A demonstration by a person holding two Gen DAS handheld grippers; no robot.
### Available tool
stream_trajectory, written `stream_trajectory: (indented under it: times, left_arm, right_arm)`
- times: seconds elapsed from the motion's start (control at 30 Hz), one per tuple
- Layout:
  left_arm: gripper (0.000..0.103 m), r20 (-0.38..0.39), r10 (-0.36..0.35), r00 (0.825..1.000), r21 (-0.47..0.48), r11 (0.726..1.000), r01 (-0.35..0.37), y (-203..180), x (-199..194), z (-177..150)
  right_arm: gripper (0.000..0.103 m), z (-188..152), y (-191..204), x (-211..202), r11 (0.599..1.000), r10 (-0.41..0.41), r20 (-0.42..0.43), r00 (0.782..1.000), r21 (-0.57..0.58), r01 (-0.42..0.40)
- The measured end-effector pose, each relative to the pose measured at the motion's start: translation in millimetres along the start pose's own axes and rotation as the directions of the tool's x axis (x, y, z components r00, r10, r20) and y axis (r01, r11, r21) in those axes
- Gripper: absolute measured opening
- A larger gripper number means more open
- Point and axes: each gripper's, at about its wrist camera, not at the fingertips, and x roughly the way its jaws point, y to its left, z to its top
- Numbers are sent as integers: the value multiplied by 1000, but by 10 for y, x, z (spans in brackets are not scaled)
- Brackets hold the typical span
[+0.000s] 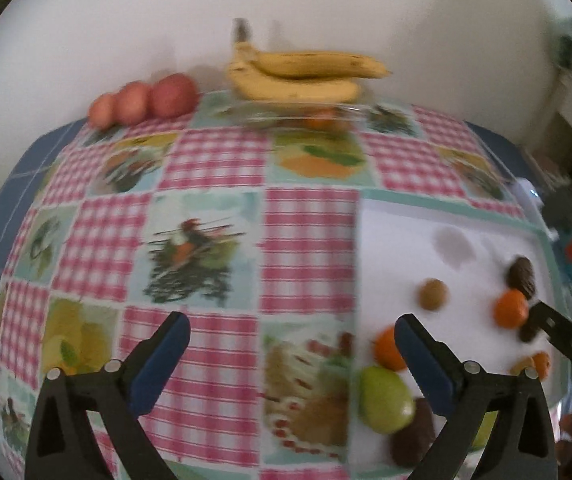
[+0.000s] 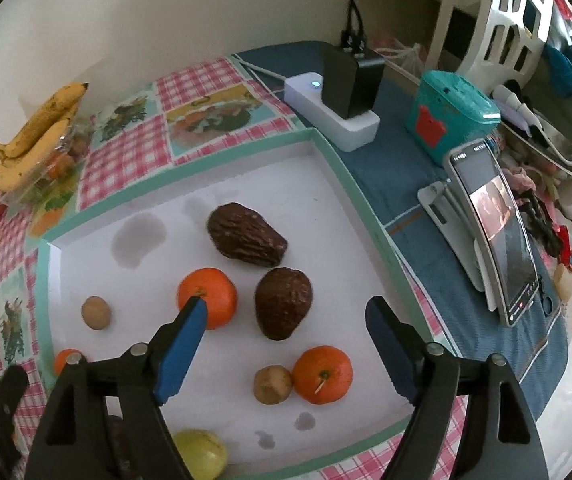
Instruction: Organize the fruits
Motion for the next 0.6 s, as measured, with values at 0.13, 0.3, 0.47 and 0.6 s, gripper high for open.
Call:
stream_trajectory:
  times: [0.13,0.3,0.47,0.6]
  left_arm:
    - [103,-3,27,1000,-42,999,-27,223,64,19]
    - [103,-5,21,1000,-61,998,-21,415,131,29]
    - [103,29,59,998,-40,998,-58,541,90,45]
    - [103,75,153,985,-16,988,-152,649,-10,39]
  right_arm:
    - [96,-10,87,-31,1000,19,17,1000,-21,-19]
    - [96,-65,264,-84,997,44,30,999,-60,-42]
    - [96,-138,482,-158,992,82,40,996,-100,-78]
    - [96,-241,703,-225,982,115,28,993,-151,-110]
